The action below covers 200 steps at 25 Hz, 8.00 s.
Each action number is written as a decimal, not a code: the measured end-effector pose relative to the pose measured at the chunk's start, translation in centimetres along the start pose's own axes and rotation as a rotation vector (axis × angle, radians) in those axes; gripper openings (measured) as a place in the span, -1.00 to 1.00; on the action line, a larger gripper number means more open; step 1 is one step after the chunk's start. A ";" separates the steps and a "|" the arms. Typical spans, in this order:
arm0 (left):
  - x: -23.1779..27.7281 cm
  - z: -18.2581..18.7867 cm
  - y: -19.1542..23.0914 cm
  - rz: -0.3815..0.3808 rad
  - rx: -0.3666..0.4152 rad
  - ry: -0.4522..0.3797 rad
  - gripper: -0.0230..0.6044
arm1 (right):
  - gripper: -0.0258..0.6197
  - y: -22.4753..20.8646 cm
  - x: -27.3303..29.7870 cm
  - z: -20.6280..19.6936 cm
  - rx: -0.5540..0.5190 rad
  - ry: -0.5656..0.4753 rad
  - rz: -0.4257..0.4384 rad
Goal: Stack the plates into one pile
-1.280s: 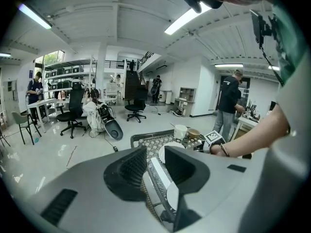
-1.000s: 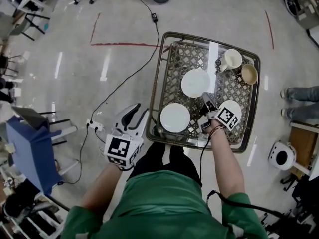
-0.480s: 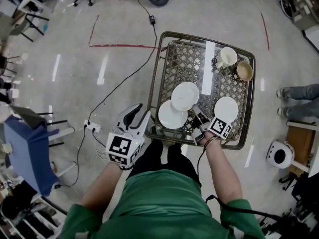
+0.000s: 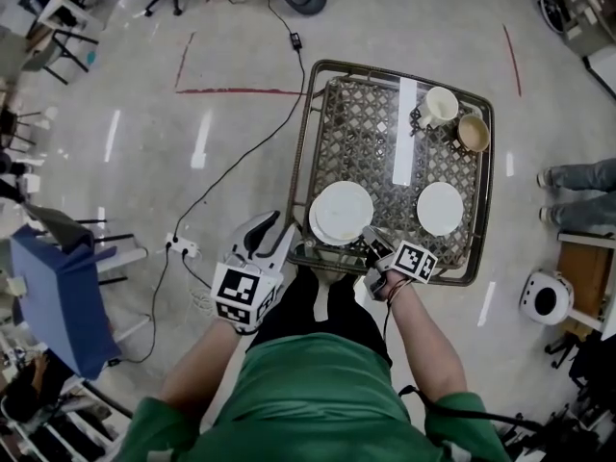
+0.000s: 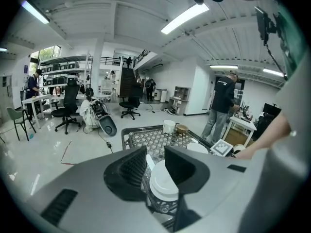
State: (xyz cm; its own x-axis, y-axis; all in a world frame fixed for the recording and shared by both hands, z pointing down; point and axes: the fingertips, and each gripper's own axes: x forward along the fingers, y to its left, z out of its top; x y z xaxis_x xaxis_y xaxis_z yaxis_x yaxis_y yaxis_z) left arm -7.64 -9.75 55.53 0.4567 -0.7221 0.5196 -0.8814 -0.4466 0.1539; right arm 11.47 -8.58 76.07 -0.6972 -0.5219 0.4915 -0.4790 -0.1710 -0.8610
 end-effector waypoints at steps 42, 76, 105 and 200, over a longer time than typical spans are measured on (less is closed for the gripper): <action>3.8 5.2 -5.6 -0.101 0.078 -0.047 -0.53 | -0.29 -9.6 -13.9 10.2 0.177 -0.444 -0.257; 4.0 4.7 -4.1 -0.080 0.031 -0.031 -0.53 | -0.83 -9.1 -15.3 15.1 0.229 -0.573 -0.145; -0.9 -0.5 1.2 0.004 -0.076 -0.021 -0.53 | -0.83 1.5 -2.4 0.8 0.044 -0.123 0.031; -8.7 24.9 0.4 0.145 0.154 -0.510 -0.53 | -0.76 43.7 -17.2 13.3 -1.461 -0.721 -0.055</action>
State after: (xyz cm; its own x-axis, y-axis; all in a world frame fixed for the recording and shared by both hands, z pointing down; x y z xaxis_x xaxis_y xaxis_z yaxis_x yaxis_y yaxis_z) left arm -8.98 -16.78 30.11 0.3662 -0.9293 0.0472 -0.9293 -0.3679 -0.0334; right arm 9.61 -18.24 28.25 -0.4840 -0.8751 -0.0055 -0.8561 0.4721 0.2102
